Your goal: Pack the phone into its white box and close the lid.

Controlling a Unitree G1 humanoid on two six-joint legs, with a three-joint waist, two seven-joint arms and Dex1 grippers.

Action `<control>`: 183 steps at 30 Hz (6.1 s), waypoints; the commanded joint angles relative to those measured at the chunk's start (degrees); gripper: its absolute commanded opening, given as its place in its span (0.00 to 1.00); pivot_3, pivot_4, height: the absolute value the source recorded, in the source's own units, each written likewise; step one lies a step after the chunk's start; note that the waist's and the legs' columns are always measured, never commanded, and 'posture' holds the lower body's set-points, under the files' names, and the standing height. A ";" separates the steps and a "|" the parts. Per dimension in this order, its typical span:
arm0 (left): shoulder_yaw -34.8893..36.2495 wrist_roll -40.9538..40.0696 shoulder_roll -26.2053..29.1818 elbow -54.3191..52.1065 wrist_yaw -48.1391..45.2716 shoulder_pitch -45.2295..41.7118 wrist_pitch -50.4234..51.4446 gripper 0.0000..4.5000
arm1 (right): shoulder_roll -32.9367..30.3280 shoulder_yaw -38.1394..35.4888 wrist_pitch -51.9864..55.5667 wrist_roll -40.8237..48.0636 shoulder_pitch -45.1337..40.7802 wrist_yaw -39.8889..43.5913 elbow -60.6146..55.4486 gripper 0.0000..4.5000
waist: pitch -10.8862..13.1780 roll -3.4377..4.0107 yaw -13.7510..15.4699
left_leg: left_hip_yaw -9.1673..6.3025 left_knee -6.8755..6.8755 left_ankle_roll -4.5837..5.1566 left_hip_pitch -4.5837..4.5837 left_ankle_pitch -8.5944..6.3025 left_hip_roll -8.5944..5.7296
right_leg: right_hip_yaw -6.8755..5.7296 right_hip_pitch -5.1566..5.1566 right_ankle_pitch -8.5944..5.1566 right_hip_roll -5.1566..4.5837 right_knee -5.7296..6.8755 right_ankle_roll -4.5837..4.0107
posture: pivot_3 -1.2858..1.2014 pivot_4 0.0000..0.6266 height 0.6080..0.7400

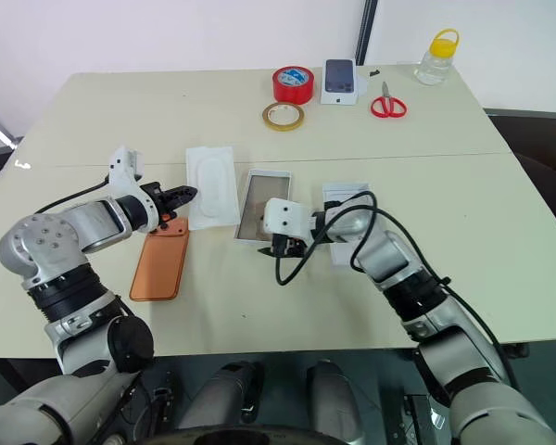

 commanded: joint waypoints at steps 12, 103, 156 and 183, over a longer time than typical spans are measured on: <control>-13.41 1.55 -1.01 11.20 -3.63 -4.85 -6.37 0.00 | -3.65 -7.34 5.98 1.63 3.31 -2.57 -9.10 0.73 | 0.00 0.00 -0.15 | 0.01 -0.02 0.00 0.01 0.00 0.01 | 0.02 -0.03 0.00 0.01 0.03 0.00 | 0.52 0.24 1.00; -24.45 6.00 34.15 -11.10 -40.27 34.95 -48.21 0.91 | 3.77 3.14 14.67 3.51 5.51 0.68 -15.78 0.22 | 0.02 0.11 -1.37 | -0.01 -0.21 0.15 0.03 -0.08 0.07 | 0.10 -0.09 0.03 0.02 -0.01 -0.08 | 0.52 0.24 1.00; -8.87 -20.83 16.60 -13.36 -15.58 29.06 2.98 1.00 | 26.46 17.15 15.10 -11.24 -13.84 -8.53 14.74 0.00 | -0.42 0.48 -0.62 | -0.03 -0.20 0.00 0.41 -0.01 -0.01 | 0.09 0.06 0.03 0.00 -0.05 -0.07 | 0.52 0.24 1.00; 4.51 -29.85 14.90 -4.85 -4.28 29.83 2.98 0.72 | 23.19 13.31 17.31 -11.35 -13.18 -8.03 8.81 0.00 | -0.42 0.45 -1.07 | -0.03 -0.26 -0.01 0.38 0.00 0.03 | 0.11 -0.02 0.02 0.04 -0.05 -0.08 | 0.52 0.24 1.00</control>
